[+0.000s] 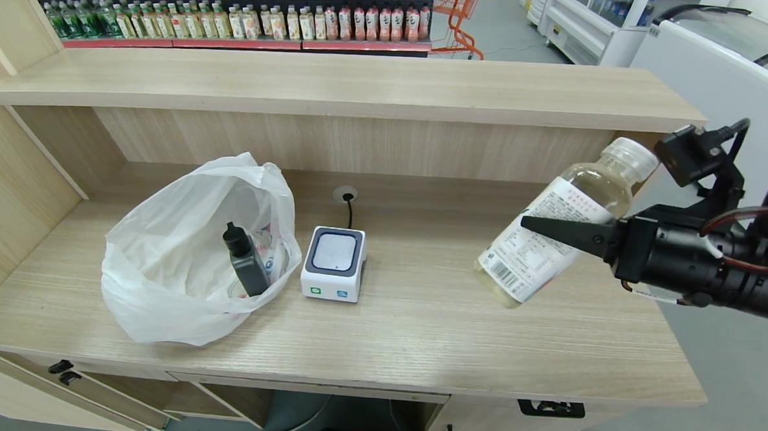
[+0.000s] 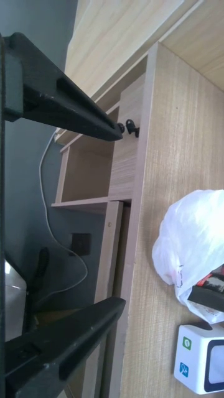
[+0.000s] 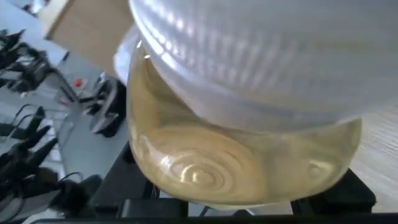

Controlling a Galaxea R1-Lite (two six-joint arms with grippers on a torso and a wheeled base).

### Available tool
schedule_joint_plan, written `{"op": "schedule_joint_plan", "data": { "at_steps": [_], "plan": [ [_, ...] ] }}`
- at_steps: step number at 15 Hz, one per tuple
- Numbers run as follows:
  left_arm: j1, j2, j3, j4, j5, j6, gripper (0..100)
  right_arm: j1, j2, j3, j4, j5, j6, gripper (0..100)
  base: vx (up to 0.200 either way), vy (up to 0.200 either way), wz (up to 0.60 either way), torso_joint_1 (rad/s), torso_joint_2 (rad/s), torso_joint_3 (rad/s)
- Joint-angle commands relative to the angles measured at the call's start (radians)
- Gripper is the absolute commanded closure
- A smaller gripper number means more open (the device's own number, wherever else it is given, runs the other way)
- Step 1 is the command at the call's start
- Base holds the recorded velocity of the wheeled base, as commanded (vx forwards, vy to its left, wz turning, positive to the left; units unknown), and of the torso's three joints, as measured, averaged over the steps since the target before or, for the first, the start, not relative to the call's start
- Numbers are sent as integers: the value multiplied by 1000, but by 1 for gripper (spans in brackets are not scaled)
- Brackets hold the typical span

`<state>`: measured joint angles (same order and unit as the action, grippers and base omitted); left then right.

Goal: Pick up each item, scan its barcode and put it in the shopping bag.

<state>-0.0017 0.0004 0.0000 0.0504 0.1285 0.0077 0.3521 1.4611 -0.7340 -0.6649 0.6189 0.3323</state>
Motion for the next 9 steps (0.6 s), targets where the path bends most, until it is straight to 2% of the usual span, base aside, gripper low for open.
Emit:
{"op": "schedule_joint_plan", "data": {
  "at_steps": [1,7,9],
  "plan": [
    [0,0,0,0,0,0,0,94,-45,2,8,4,4,100,0,0,0,0,0,0],
    [2,1,0,0,0,0,0,189,-61,24,14,10,8,100,0,0,0,0,0,0],
    [2,0,0,0,2,0,0,211,-82,15,67,12,8,100,0,0,0,0,0,0]
  ]
}}
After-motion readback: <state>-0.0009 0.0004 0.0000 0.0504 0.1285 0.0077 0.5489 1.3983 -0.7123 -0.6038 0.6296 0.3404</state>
